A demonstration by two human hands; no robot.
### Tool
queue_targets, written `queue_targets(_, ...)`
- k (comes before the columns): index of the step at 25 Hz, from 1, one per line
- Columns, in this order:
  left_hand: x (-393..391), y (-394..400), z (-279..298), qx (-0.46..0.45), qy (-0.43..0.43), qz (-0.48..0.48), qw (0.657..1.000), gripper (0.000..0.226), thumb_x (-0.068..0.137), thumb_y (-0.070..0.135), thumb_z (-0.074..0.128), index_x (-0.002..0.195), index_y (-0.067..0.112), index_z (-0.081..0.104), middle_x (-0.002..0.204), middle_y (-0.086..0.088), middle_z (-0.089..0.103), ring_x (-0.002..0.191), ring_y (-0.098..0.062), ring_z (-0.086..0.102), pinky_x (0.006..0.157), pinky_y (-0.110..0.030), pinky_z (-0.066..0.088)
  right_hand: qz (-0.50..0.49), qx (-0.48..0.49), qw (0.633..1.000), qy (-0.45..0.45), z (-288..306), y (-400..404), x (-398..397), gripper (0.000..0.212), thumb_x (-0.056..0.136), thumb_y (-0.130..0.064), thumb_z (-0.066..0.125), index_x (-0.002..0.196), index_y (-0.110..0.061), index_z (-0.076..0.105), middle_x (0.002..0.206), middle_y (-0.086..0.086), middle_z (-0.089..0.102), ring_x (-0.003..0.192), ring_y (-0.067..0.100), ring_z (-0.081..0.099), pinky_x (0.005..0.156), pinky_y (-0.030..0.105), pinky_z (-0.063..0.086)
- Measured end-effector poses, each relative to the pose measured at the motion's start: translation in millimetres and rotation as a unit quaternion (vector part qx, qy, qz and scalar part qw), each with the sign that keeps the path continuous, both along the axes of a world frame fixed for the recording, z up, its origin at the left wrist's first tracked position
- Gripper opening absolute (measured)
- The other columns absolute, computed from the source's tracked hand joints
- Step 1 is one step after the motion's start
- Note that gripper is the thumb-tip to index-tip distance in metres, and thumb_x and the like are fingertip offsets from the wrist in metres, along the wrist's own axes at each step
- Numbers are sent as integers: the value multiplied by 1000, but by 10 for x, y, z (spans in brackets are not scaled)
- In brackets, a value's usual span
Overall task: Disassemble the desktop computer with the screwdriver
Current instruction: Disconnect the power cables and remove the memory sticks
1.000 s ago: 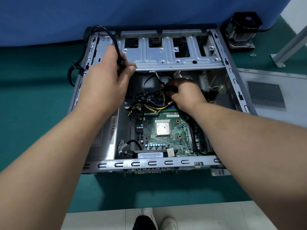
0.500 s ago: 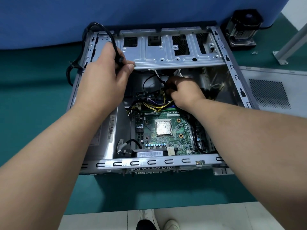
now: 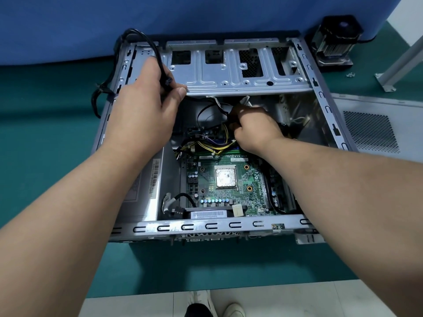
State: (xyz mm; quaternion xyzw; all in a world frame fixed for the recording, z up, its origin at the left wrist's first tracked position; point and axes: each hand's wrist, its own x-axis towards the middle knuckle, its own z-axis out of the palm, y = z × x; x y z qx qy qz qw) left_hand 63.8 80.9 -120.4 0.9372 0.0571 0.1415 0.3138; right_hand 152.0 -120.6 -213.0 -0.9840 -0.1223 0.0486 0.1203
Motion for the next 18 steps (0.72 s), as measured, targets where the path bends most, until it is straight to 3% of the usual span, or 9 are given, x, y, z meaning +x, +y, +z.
queue_targets(11,-1,3,-2,-10,-3,-2,1000,21,103,39,57,110,20,49,107,9,75,102,-18,68,80,-43,54,-13,24,1000,15,21,0,-35,28,93,-16,58,120,-25,60,113,17,67,101,40,63,74,31,40)
queue_targets(15,28,25,-35,1,-9,3,1000,22,103,40,57,111,21,49,107,11,75,100,-17,66,67,-34,43,-15,32,999,11,25,-13,-18,28,95,-19,56,122,-23,60,115,19,67,102,41,63,76,34,44)
queue_targets(18,41,40,-56,4,-14,2,1000,22,103,41,58,110,22,49,106,10,75,98,-18,67,64,-32,45,-45,90,994,30,26,-22,24,26,98,-25,56,123,-27,62,117,17,67,103,39,64,81,35,48)
